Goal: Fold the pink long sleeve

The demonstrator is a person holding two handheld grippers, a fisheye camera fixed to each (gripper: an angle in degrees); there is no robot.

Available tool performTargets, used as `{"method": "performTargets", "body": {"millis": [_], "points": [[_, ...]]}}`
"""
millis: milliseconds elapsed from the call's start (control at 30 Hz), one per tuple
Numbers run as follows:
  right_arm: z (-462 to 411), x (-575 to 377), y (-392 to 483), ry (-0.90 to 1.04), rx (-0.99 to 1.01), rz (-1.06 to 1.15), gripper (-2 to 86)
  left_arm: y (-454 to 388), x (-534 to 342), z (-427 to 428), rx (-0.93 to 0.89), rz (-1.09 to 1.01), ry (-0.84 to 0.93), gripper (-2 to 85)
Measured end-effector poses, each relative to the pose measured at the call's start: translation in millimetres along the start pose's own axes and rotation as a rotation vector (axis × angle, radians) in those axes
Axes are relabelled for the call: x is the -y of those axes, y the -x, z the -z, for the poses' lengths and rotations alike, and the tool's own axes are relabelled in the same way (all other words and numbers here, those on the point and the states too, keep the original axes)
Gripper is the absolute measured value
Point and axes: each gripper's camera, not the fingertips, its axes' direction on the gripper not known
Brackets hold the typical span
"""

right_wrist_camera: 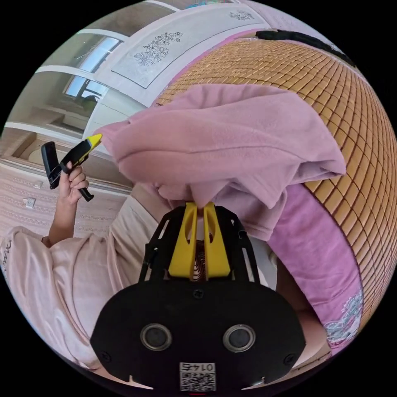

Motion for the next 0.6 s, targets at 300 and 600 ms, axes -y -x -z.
{"method": "performTargets", "body": {"millis": [300,600], "points": [[135,-140,-48,-0.423,0.001,-0.119,1.2,1,-10,44,-0.059,0.033,-0.144,4.3],[235,-222,-28,-0.794,0.005,0.013,1.1,-63,3,88,-0.210,-0.144,-0.311,4.2]]}}
